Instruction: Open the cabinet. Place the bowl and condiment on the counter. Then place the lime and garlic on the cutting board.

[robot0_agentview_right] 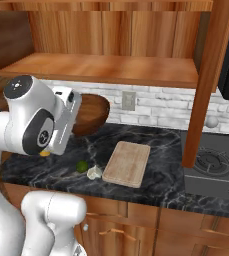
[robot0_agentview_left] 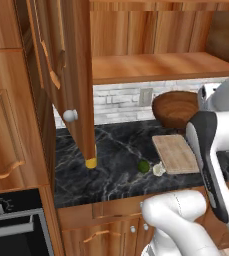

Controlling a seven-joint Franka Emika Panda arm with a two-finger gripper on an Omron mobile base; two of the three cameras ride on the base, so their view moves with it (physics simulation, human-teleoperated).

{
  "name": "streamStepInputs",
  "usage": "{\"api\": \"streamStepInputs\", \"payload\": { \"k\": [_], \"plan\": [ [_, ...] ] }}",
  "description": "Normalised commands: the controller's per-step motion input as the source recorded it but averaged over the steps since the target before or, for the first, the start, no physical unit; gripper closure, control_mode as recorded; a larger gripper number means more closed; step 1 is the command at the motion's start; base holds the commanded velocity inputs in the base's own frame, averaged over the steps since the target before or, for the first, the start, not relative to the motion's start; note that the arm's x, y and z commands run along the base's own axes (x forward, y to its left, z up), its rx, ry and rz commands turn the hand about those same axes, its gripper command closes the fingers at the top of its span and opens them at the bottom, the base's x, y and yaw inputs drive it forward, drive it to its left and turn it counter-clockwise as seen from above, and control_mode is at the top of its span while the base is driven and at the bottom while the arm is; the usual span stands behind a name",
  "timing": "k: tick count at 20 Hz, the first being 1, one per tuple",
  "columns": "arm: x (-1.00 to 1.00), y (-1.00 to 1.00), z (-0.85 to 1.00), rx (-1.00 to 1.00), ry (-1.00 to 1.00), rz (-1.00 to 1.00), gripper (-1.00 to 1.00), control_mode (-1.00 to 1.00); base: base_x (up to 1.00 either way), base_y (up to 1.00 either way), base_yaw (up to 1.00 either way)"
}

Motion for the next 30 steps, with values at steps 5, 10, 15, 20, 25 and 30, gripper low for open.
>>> {"api": "streamStepInputs", "payload": {
  "k": [5, 10, 15, 20, 25, 30],
  "plan": [
    [0.82, 0.0, -0.79, -0.09, 0.0, 0.09, 1.0, -1.0, 0.0, 0.0, 0.0],
    [1.0, 0.0, -0.64, 0.0, 0.0, 0.24, 1.0, -1.0, 0.0, 0.0, 0.0],
    [0.99, 0.04, -0.54, 0.0, 0.12, 0.27, 1.0, -1.0, 0.0, 0.0, 0.0],
    [0.85, 0.23, -0.45, 0.0, 0.09, 0.18, 1.0, -1.0, 0.0, 0.0, 0.0],
    [0.95, 0.39, -0.59, 0.0, 0.02, 0.14, 1.0, -1.0, 0.0, 0.0, 0.0],
    [0.89, 0.34, -0.63, 0.0, 0.01, 0.15, 1.0, -1.0, 0.0, 0.0, 0.0]
  ]
}}
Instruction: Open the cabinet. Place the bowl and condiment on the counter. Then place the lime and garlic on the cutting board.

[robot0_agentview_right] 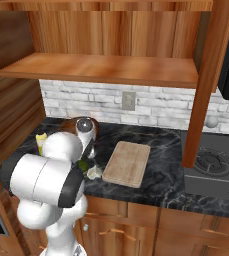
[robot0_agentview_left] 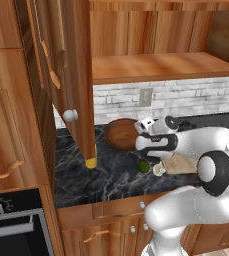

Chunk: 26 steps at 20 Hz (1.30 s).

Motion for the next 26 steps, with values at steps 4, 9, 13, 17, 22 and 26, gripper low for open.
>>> {"api": "streamStepInputs", "payload": {
  "k": [4, 9, 13, 17, 22, 26],
  "plan": [
    [0.98, 0.37, -0.53, -0.05, 0.0, 0.09, 1.0, -1.0, 0.0, 0.0, 0.0],
    [0.91, 0.2, -0.44, -0.04, 0.0, 0.04, 1.0, -1.0, 0.0, 0.0, 0.0],
    [0.53, -0.03, -0.49, 0.0, 0.06, 0.01, 1.0, -1.0, 0.0, 0.0, 0.0],
    [0.09, -0.21, -0.58, 0.0, 0.06, 0.03, 1.0, -1.0, 0.0, 0.0, 0.0],
    [0.0, -0.13, -0.51, 0.0, 0.04, 0.07, 1.0, -1.0, 0.0, 0.0, 0.0],
    [0.0, 0.0, 0.04, 0.0, -0.03, 0.1, 1.0, -1.0, 0.0, 0.0, 0.0]
  ]
}}
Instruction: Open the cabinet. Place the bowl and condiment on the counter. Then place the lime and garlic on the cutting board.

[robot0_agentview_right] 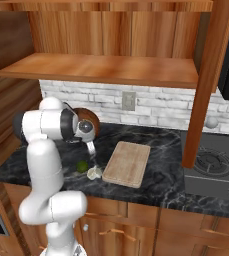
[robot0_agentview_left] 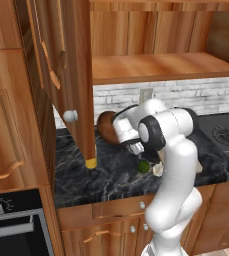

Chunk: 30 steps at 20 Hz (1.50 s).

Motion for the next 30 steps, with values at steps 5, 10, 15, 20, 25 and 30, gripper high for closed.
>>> {"api": "streamStepInputs", "payload": {
  "k": [5, 10, 15, 20, 25, 30],
  "plan": [
    [-0.01, 0.0, 0.36, 0.0, -0.12, 0.14, 1.0, -1.0, 0.0, 0.0, 0.0],
    [0.0, 0.0, 0.14, 0.0, -0.12, 0.14, -1.0, -1.0, 0.0, 0.0, 0.0],
    [0.0, 0.0, 0.0, 0.0, -0.01, 0.03, -1.0, -1.0, 0.0, 0.0, 0.0],
    [-0.25, -0.08, 0.32, 0.0, -0.04, 0.07, -1.0, -1.0, 0.0, 0.0, 0.0],
    [-0.84, -0.22, 0.69, -0.06, -0.03, 0.15, -1.0, -1.0, 0.0, 0.0, 0.0],
    [-0.76, 0.12, 1.0, -0.33, 0.0, 0.17, -1.0, -1.0, 0.0, 0.0, 0.0]
  ]
}}
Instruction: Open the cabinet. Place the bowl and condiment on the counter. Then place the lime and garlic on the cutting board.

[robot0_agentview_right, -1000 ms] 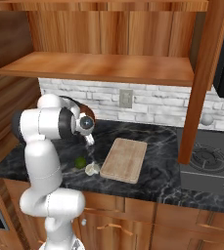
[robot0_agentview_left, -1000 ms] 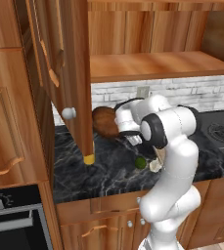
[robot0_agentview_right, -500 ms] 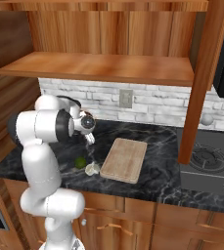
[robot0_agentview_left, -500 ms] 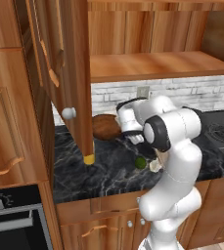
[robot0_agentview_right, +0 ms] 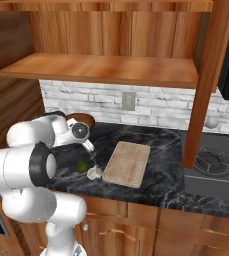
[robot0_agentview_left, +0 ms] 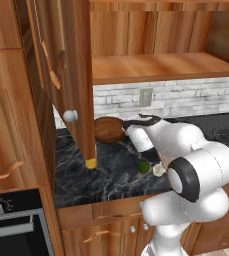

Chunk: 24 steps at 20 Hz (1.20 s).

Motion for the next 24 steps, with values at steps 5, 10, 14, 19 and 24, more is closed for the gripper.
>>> {"api": "streamStepInputs", "payload": {
  "k": [5, 10, 14, 19, 24],
  "plan": [
    [-0.71, -0.34, 1.0, -0.16, 0.03, 0.15, -1.0, -1.0, 0.0, 0.0, 0.0],
    [-0.54, -0.21, 1.0, -0.1, 0.08, 0.14, -1.0, -1.0, 0.0, 0.0, 0.0],
    [-0.42, -0.01, 1.0, -0.08, 0.12, 0.08, -1.0, -1.0, 0.0, 0.0, 0.0],
    [-0.39, -0.01, 0.46, -0.14, 0.26, 0.08, -1.0, -1.0, 0.0, 0.0, 0.0],
    [-0.08, -0.03, -0.94, -0.37, 0.38, 0.16, -1.0, -1.0, 0.0, 0.0, 0.0]
  ]
}}
